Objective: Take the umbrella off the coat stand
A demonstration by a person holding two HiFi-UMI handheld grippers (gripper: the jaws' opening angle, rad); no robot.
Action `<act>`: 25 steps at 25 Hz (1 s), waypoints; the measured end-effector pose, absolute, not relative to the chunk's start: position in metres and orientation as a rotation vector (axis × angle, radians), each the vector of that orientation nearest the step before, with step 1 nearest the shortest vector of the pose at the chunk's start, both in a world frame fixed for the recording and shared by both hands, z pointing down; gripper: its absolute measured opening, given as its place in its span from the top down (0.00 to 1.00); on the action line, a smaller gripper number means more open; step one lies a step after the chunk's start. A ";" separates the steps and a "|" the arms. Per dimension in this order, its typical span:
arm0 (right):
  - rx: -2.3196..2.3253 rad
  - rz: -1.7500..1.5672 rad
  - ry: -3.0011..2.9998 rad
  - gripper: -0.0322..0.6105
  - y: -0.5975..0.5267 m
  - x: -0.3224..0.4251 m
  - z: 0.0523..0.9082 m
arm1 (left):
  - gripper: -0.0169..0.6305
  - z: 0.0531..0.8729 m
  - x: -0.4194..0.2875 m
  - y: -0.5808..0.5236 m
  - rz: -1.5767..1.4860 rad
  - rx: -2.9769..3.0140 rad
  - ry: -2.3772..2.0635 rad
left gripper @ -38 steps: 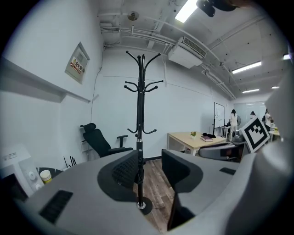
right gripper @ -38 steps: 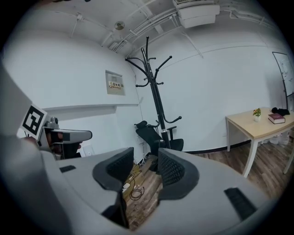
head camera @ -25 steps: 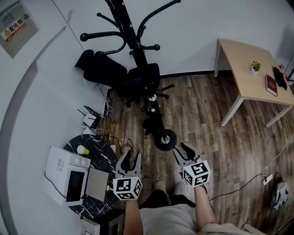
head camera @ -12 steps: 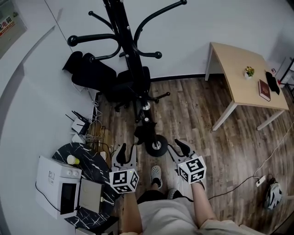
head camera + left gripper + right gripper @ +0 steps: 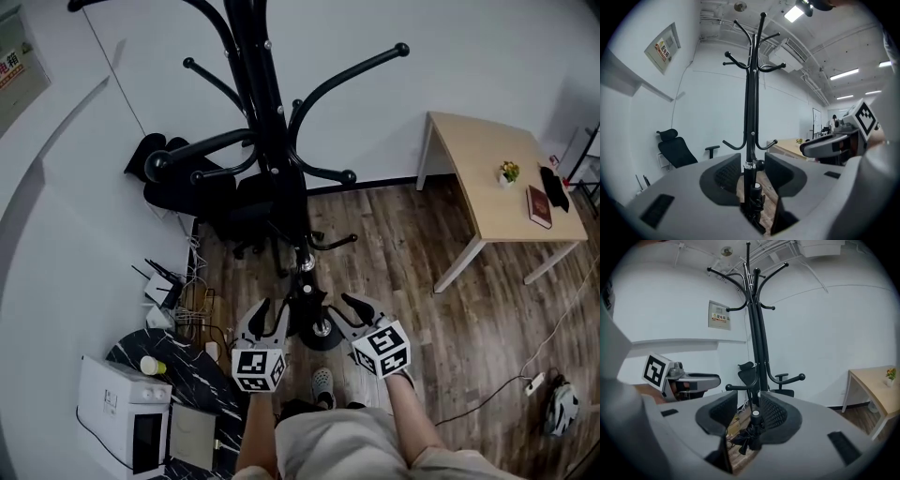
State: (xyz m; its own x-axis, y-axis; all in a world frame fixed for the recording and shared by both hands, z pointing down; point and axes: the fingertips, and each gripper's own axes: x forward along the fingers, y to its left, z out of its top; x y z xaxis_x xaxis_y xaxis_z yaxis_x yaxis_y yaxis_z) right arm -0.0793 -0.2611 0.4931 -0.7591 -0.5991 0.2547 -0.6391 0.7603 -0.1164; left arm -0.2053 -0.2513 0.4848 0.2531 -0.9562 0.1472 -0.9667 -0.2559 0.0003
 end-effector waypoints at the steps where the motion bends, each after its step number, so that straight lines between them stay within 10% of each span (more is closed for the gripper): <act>1: 0.978 0.289 -2.750 0.70 -0.266 -0.082 0.494 | 0.72 0.490 -0.206 -0.256 0.190 2.425 -1.841; 25: 1.086 0.392 -2.579 0.71 -0.320 -0.130 0.568 | 0.73 0.563 -0.199 -0.338 0.093 2.611 -1.455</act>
State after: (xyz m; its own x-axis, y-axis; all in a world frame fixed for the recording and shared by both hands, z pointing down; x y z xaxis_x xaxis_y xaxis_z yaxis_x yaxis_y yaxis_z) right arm -0.1298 -0.3199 0.5675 -0.6625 -0.6411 0.3873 -0.7272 0.6745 -0.1273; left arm -0.1992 -0.3378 0.5627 0.5271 -0.8402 0.1274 -0.8496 -0.5177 0.1012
